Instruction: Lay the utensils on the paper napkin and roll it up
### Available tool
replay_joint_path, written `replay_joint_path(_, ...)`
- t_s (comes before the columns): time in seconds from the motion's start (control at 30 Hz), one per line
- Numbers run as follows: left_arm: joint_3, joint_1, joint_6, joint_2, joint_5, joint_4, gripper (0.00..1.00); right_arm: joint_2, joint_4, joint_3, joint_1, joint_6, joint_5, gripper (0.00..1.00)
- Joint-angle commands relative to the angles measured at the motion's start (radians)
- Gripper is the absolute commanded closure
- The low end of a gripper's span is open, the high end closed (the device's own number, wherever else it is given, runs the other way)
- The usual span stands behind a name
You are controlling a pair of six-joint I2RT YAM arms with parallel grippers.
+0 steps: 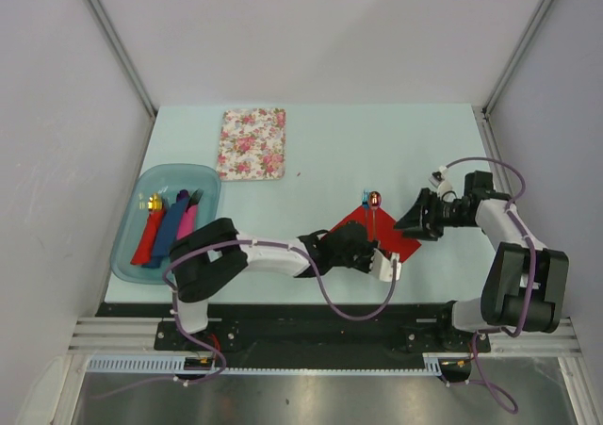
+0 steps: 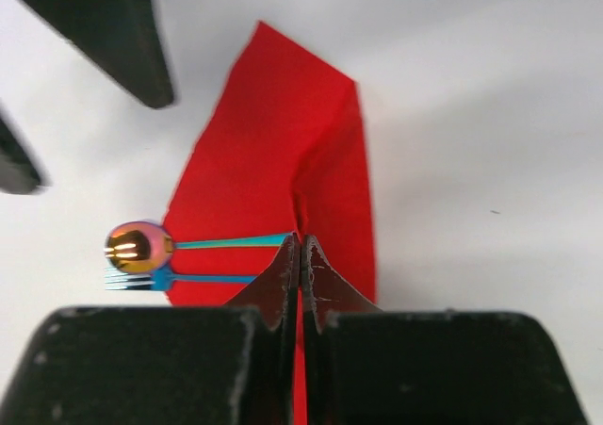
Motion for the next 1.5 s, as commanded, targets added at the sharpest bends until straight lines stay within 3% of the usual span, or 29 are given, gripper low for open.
replay_joint_path(0.0,0.074,0.025,-0.011,0.021,0.004,0.0,0.99,-0.038,0.048,-0.017,0.021,0.039,0.03,0.42)
replay_joint_path(0.3,0.131,0.048,-0.013,0.084,-0.019,-0.028,0.96,0.003,0.065,-0.039,0.061,0.067,0.11,0.65)
replay_joint_path(0.47,0.135,0.052,-0.01,0.103,-0.031,-0.021,0.89,0.035,0.065,-0.04,0.073,0.071,0.131,0.72)
replay_joint_path(0.9,0.19,0.081,-0.054,0.133,-0.031,-0.061,0.66,0.126,0.085,-0.036,0.128,0.079,0.173,0.75)
replay_joint_path(1.47,0.261,0.106,-0.134,0.15,-0.013,-0.162,0.6,0.414,-0.006,0.107,0.186,0.012,0.142,0.87)
